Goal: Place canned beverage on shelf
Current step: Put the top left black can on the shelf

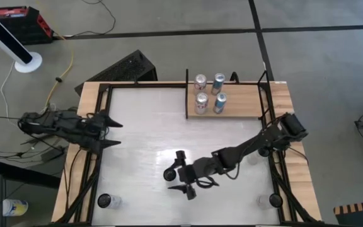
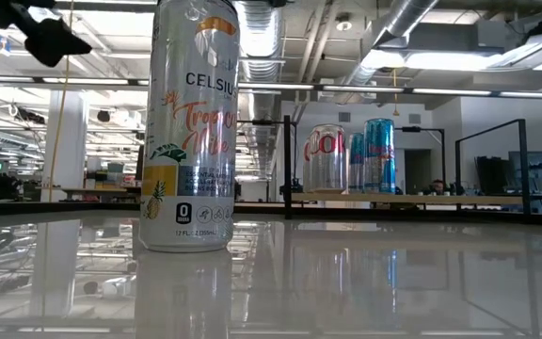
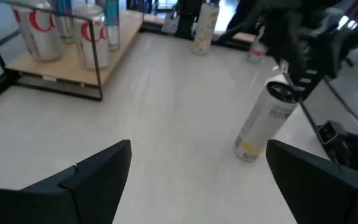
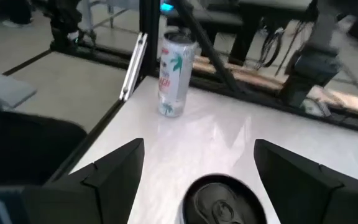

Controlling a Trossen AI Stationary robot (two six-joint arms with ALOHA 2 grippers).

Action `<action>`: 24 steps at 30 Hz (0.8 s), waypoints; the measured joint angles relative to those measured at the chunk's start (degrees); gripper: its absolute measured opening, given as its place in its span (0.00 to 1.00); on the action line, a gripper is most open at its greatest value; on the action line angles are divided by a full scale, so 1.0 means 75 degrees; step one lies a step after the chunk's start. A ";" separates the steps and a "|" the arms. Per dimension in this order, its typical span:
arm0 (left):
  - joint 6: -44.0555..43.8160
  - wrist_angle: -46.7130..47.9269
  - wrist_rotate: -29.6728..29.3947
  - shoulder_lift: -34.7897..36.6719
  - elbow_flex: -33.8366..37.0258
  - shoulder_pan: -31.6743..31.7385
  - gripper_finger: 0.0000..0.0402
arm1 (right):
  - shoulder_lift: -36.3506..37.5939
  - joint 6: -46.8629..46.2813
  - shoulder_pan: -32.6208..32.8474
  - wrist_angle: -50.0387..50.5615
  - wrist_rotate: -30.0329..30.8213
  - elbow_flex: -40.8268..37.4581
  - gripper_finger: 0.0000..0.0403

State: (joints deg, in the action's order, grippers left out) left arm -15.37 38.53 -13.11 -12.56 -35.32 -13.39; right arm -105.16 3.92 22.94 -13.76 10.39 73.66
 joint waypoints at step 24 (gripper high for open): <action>-0.0011 -0.0290 -0.0106 0.1639 0.0509 0.0000 0.89 | -0.0264 -0.0491 -0.0534 0.0799 -0.1000 0.0028 0.81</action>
State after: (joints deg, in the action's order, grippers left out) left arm -15.45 36.36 -13.90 -0.26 -31.51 -13.39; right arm -107.14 0.24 18.93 -7.77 2.89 73.87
